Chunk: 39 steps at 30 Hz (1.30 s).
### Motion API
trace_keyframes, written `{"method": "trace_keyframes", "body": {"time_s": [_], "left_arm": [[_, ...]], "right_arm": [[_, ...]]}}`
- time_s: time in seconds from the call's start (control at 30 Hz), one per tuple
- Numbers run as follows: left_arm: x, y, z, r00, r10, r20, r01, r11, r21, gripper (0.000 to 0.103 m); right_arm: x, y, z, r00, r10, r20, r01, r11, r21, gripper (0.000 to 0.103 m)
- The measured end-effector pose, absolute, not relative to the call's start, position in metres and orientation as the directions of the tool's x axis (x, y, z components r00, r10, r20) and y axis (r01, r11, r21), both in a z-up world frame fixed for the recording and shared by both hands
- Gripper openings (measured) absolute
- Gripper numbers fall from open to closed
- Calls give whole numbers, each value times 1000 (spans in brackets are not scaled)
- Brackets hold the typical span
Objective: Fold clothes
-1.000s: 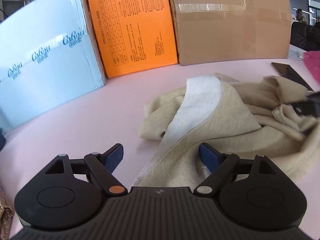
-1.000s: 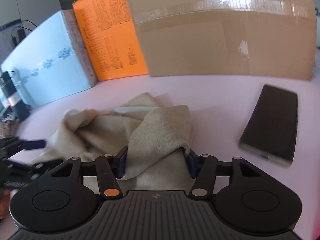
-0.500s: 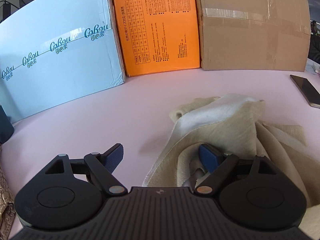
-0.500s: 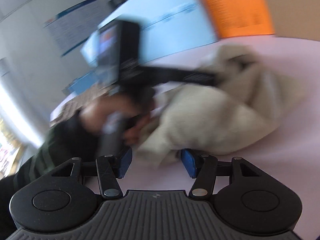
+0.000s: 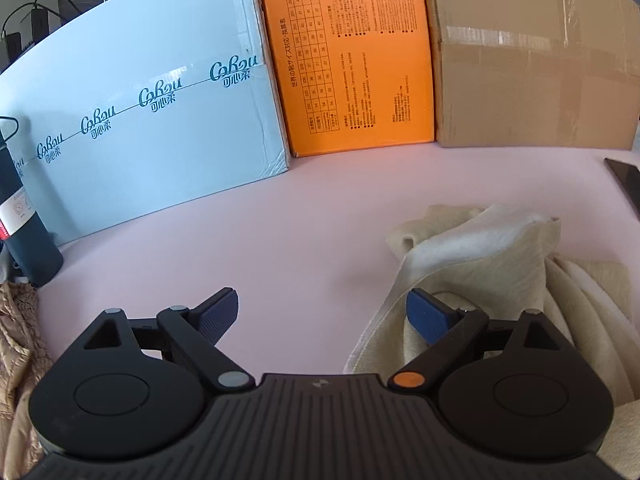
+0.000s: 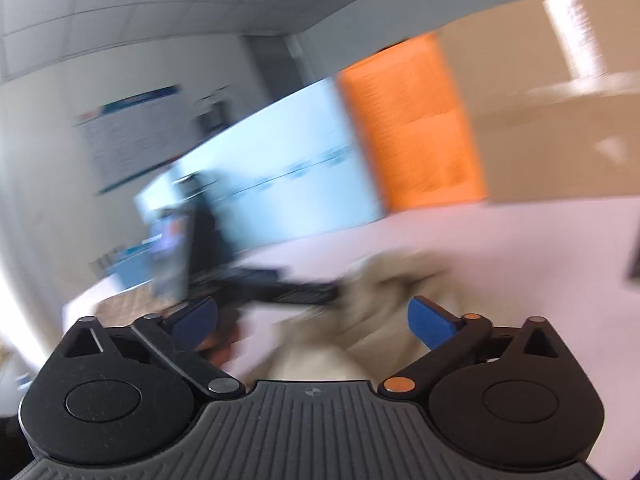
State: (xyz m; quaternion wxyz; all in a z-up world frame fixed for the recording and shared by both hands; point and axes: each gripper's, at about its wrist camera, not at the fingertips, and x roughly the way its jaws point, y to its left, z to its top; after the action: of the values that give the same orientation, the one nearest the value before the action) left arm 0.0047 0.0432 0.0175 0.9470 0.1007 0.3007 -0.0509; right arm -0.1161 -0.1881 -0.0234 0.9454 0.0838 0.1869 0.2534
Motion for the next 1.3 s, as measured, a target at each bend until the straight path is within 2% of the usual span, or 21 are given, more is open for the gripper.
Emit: {"method": "trace_keyframes", "body": {"time_s": [0.13, 0.23, 0.27, 0.33, 0.4, 0.43, 0.47, 0.5, 0.6, 0.77, 0.87, 1.03, 1.17, 1.23, 1.3], "left_arm": [[5, 41, 15, 798, -28, -602, 170, 969, 180, 91], [6, 37, 11, 792, -36, -609, 187, 965, 186, 91], [6, 35, 10, 791, -40, -611, 194, 963, 187, 91], [6, 34, 9, 790, -48, -612, 199, 963, 181, 91], [7, 34, 8, 788, -65, -612, 208, 964, 165, 91], [7, 35, 8, 784, -87, -615, 222, 964, 147, 91], [7, 35, 8, 772, -125, -623, 249, 962, 116, 91], [7, 35, 8, 760, -162, -629, 275, 958, 86, 91], [3, 31, 8, 729, -252, -636, 352, 935, 33, 91], [-15, 18, 10, 696, -384, -607, 494, 869, 16, 91], [-24, 10, 8, 683, -417, -599, 547, 836, 42, 91], [-20, 11, 6, 688, -399, -606, 532, 846, 47, 91], [-8, 28, 9, 740, -295, -604, 402, 915, 45, 91], [0, 39, 9, 749, -242, -617, 333, 942, 34, 91], [10, 49, 8, 744, -207, -636, 278, 961, 13, 91]], "right_arm": [[-56, -189, -41, 794, 315, -519, -362, 932, 11, 103], [-28, -188, -55, 733, 315, -603, -374, 927, 30, 100], [-24, -185, -60, 717, 336, -611, -394, 918, 43, 94], [-23, -177, -62, 714, 368, -595, -433, 901, 37, 76], [-28, -171, -59, 708, 388, -590, -449, 892, 47, 48], [-31, -169, -57, 697, 409, -589, -462, 884, 68, 41], [-38, -167, -56, 683, 431, -590, -478, 874, 86, 27], [-46, -161, -55, 675, 445, -589, -492, 866, 90, 25], [-74, -152, -53, 649, 490, -583, -535, 838, 109, 25], [-135, -146, -56, 608, 560, -564, -588, 794, 155, 25], [-170, -136, -56, 574, 594, -564, -630, 760, 159, 25], [-205, -130, -57, 525, 642, -560, -667, 718, 199, 25], [-221, -128, -58, 422, 720, -551, -701, 644, 306, 25], [-231, -124, -57, 372, 746, -553, -732, 601, 320, 25], [-237, -123, -52, 367, 749, -552, -747, 591, 305, 30]]}}
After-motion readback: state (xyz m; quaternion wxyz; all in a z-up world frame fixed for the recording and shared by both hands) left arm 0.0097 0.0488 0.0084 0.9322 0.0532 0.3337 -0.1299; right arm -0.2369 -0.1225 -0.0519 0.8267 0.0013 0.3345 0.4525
